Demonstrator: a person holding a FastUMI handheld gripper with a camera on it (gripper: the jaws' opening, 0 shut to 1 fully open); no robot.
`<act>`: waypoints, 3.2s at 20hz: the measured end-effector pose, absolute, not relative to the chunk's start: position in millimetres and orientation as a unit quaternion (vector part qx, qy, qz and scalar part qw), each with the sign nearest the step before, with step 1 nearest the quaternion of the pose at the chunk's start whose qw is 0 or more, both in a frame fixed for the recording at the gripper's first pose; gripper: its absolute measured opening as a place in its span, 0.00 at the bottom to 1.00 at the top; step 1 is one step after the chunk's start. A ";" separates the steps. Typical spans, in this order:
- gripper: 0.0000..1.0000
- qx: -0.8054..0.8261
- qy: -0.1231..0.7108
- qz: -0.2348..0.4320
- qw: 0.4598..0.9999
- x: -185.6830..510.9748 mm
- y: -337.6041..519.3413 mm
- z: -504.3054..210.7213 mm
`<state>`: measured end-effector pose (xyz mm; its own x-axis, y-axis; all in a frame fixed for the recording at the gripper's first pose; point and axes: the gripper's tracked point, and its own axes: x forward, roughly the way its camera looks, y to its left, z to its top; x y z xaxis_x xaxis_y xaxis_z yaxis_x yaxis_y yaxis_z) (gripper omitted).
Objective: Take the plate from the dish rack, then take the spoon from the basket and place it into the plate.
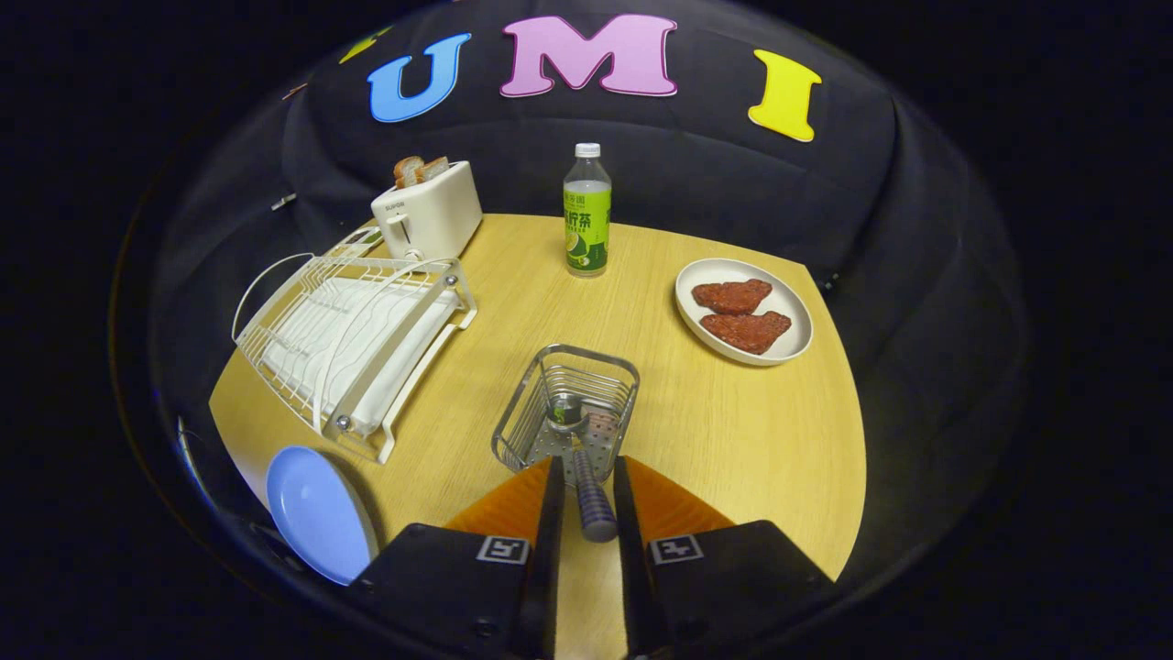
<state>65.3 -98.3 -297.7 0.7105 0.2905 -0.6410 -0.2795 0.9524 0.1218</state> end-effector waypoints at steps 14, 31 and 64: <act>0.13 0.040 0.310 0.115 0.943 38.7 -109.7 -230.4; 0.13 0.066 0.323 0.280 0.902 -134.3 88.7 -202.1; 0.91 -0.016 0.405 0.257 0.877 -110.3 129.1 -330.3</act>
